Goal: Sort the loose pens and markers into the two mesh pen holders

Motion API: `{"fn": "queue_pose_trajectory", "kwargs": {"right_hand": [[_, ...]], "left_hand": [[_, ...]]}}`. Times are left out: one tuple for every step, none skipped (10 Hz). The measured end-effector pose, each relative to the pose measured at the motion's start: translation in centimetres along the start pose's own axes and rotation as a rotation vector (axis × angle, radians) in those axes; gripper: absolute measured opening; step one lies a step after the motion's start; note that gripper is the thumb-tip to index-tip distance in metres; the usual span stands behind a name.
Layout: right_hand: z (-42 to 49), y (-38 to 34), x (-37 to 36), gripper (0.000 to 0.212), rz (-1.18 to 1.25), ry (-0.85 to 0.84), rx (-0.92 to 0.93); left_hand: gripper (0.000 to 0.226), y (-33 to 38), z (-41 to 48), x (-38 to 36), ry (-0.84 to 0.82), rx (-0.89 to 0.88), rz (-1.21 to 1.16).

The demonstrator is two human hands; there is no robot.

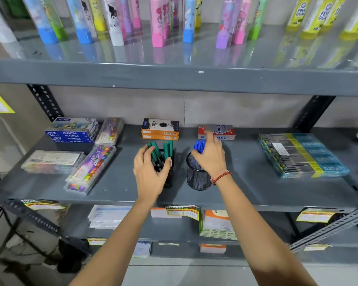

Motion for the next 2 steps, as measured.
{"fn": "queue_pose_trajectory", "kwargs": {"right_hand": [[-1.6, -0.8, 1.6, 0.048, 0.032, 0.055, 0.079], [-3.3, -2.1, 3.7, 0.029, 0.084, 0.140, 0.215]], "left_hand": [[0.048, 2.1, 0.6, 0.7, -0.048, -0.119, 0.080], [0.034, 4.7, 1.7, 1.1, -0.106, -0.260, 0.103]]}}
Point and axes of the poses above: each hand's wrist, its own z-axis towards the middle knuckle, its own x-axis out of the back of the hand, y = z × x, the point moved 10 cm from there along z, towards the middle knuckle, and after that the axes turned 10 degrees about -x, right-handed, at the moved point
